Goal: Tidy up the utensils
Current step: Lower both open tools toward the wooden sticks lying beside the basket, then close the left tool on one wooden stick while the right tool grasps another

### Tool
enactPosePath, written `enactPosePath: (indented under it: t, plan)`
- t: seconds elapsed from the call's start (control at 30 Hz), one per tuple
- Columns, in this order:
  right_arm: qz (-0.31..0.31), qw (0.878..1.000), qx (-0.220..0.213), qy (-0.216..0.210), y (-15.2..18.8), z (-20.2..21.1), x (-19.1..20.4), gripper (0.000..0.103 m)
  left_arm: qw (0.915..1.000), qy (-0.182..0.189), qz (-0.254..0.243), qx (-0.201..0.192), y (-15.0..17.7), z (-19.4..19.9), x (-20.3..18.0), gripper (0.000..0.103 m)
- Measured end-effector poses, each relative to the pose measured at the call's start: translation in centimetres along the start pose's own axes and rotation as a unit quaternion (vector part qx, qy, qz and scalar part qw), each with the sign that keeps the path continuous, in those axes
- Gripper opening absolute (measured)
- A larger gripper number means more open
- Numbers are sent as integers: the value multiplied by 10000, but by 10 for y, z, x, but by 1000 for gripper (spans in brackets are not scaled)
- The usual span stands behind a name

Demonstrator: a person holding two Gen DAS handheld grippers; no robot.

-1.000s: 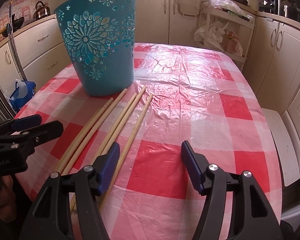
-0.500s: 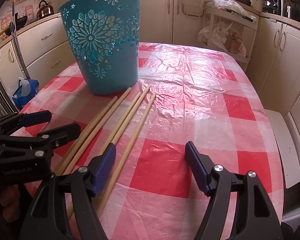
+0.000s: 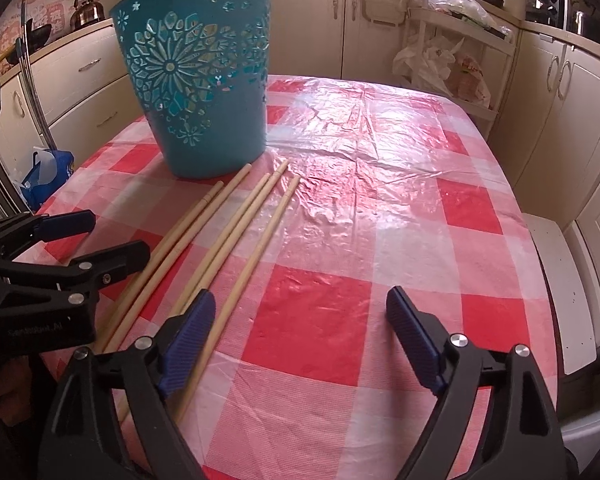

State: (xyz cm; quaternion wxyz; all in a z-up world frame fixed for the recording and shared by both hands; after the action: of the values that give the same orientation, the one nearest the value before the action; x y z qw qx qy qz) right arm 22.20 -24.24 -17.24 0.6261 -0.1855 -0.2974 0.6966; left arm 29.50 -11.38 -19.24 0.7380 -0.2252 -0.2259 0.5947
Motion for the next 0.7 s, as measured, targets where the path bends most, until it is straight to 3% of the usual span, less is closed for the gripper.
enactPosePath:
  t: [0.17, 0.3, 0.37, 0.5, 0.7]
  plan:
    - [-115, 9999, 12, 58, 2, 3, -8, 83, 9993, -254, -260, -52, 1, -2, -10, 80]
    - [-185, 9998, -101, 23, -3, 6, -9, 83, 9994, -290, -184, -32, 1, -1, -2, 75]
    - [-157, 9998, -146, -14, -8, 5, -7, 73, 9994, -320, -150, -37, -1, -1, 1, 67]
    - [55, 10000, 51, -41, -23, -8, 4, 40, 9993, -337, -142, -42, -4, -3, 2, 63]
    - [262, 9992, 316, -30, -39, -26, 13, 32, 9991, -407, -34, -91, -4, -3, 1, 62]
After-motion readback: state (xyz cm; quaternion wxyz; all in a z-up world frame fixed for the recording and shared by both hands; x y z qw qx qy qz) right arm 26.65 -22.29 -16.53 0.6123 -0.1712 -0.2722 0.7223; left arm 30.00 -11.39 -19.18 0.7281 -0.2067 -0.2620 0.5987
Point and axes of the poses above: each gripper's, at about its wrist camera, not at the fingertips, and z roughly against the way its jaws point, x to its left, y to its underside, the point moved 1 cm from there along -z, roughly the way its jaws point, and after that the axes turned 8 degrees about -y, right-handed, at the moved point
